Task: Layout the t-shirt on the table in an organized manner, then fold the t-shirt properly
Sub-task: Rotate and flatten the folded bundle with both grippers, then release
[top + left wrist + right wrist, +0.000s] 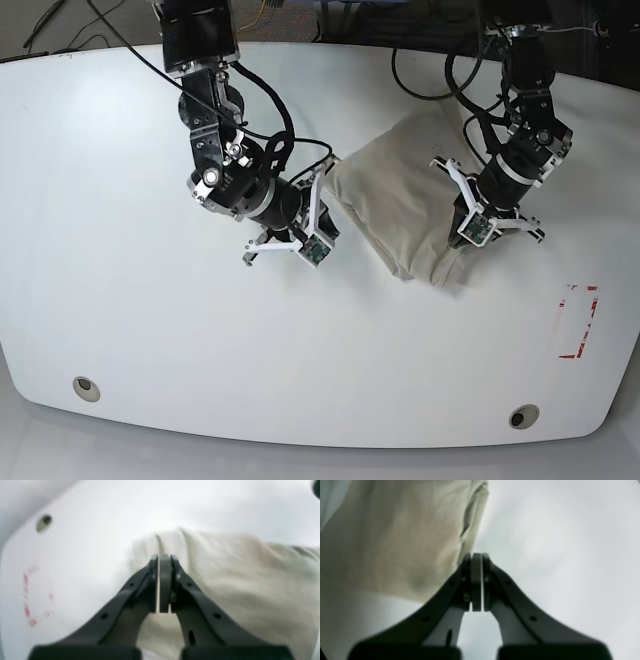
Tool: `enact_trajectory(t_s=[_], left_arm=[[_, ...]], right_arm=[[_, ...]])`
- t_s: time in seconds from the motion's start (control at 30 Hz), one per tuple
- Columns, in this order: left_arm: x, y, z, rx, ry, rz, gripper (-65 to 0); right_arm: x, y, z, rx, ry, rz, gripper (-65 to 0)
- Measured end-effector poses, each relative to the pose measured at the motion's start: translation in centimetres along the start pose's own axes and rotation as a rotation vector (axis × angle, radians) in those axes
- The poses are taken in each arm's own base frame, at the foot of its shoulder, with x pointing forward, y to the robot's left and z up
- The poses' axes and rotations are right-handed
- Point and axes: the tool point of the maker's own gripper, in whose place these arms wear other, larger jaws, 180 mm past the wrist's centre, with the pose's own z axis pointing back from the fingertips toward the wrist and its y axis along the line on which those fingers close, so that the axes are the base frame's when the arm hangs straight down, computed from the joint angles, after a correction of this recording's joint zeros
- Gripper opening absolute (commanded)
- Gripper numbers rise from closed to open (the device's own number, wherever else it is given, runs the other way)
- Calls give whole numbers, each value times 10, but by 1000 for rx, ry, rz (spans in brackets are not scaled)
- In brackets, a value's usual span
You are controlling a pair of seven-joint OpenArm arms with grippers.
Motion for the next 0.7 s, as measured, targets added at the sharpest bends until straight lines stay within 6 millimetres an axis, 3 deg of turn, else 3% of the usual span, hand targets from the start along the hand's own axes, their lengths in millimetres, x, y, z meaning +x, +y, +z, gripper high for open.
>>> enact_trajectory(t_s=[0.3, 0.7], left_arm=[[-21, -51, 7, -64, 39, 125, -650], [-50, -88, 22, -110, 118, 199, -650]], right_arm=[[20, 5, -27, 54, -52, -15, -650], [24, 35, -64, 162, -103, -42, -650]])
